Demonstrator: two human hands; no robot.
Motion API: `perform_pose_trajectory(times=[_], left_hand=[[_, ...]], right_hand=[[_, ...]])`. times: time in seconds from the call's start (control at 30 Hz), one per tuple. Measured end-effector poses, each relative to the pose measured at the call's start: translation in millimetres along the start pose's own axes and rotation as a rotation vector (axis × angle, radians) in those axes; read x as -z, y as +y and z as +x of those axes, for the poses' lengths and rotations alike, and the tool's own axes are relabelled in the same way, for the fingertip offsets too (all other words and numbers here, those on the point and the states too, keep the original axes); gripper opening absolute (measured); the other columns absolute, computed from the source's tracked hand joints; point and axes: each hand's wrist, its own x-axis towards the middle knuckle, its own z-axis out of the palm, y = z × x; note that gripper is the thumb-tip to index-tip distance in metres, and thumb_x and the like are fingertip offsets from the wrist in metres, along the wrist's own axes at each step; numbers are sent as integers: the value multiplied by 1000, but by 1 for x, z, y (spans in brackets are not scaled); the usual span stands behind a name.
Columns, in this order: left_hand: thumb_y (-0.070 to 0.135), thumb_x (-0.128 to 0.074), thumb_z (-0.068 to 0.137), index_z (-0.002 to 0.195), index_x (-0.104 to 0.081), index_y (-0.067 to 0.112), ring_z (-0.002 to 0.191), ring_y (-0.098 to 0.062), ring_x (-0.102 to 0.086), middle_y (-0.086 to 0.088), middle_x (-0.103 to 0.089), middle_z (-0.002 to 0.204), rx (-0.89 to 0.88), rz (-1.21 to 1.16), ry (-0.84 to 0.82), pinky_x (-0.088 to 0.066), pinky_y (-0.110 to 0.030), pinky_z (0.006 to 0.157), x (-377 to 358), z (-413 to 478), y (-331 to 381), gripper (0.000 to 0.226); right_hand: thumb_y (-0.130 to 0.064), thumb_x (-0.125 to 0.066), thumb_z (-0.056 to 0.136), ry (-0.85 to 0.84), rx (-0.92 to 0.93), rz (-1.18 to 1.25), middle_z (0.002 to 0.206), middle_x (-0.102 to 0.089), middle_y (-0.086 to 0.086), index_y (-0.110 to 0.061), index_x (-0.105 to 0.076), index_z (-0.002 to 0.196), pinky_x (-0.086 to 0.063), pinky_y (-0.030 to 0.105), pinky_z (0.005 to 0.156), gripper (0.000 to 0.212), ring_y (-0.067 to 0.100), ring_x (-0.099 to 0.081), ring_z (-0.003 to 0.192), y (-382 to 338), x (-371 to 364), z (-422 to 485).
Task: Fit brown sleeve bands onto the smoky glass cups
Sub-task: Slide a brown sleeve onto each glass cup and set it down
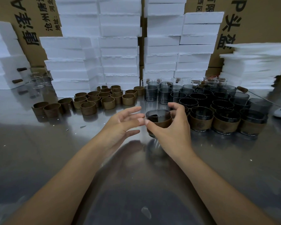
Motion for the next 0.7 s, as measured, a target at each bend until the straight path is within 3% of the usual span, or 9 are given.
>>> perform_pose_trajectory(times=[0.17,0.3,0.43,0.7], left_hand=[[26,-73,64,110,-66,28,100,-12,-69,5,-73,104,-21,-23,42,-53,-26,78,3,-1,1,47],[30,-74,61,107,-66,30,98,-12,-69,5,-74,102,-22,-5,50,-52,-28,80,2,-1,1,47],[30,-73,61,106,-66,31,98,-12,-69,5,-74,101,-35,11,54,-52,-29,81,1,-1,1,45],[32,-74,57,104,-68,30,98,-12,-69,5,-74,98,-42,0,64,-52,-29,81,-1,-3,4,47]], right_hand=[[-42,-79,70,31,-56,-185,123,-44,-3,-24,-38,129,-34,23,77,74,10,-44,101,8,0,3],[-41,-78,72,98,-61,-301,124,-46,0,-21,-40,129,-37,28,80,72,20,-46,115,11,4,5],[-46,-75,74,102,10,-491,127,-52,1,-21,-42,130,-37,35,92,70,24,-40,120,11,10,7],[-40,-78,75,65,37,-444,132,-38,4,-18,-36,136,-35,23,79,77,22,-49,115,13,11,8]])
